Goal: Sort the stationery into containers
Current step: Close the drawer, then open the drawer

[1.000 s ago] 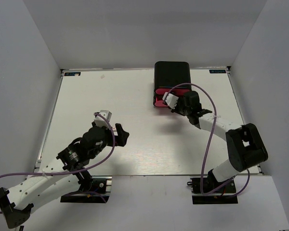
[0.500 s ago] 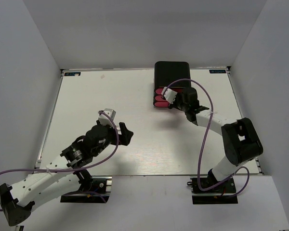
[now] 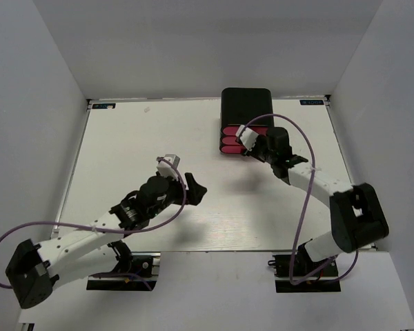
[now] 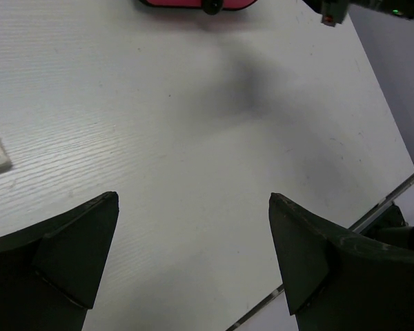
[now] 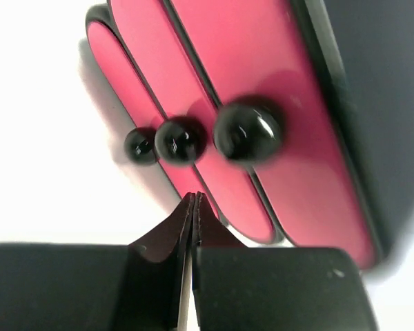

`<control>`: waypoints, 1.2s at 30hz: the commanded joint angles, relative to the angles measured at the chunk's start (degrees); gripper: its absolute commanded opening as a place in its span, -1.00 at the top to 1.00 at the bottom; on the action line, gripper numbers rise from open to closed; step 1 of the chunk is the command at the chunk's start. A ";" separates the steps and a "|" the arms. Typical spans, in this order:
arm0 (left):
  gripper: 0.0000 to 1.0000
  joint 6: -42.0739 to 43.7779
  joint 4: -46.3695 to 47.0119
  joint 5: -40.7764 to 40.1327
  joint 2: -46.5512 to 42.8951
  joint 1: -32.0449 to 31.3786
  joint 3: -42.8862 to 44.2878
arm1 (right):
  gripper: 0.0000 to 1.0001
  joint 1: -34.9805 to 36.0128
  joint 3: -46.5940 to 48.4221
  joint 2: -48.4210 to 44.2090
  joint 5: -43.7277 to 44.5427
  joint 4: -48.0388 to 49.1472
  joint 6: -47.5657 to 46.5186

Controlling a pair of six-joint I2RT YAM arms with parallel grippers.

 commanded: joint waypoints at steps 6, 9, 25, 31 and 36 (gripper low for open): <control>-0.55 -12.13 30.63 1.16 25.74 0.12 1.41 | -0.52 -0.54 -7.20 -16.61 -0.06 -3.71 13.14; -0.04 -16.44 35.75 -0.07 34.73 0.12 6.86 | -0.71 -0.98 -8.71 -20.21 1.63 -4.49 20.52; -0.40 -37.54 39.73 -4.64 70.53 0.12 31.74 | 0.91 -9.16 -13.72 -30.42 0.04 -1.69 28.09; -0.40 -39.57 40.78 -6.40 75.98 0.64 36.49 | 0.91 -11.09 -14.51 -32.26 -1.54 -1.16 27.74; -0.40 -40.09 38.94 -8.06 77.92 0.65 39.39 | 0.91 -12.14 -14.86 -32.70 -2.33 -1.07 27.48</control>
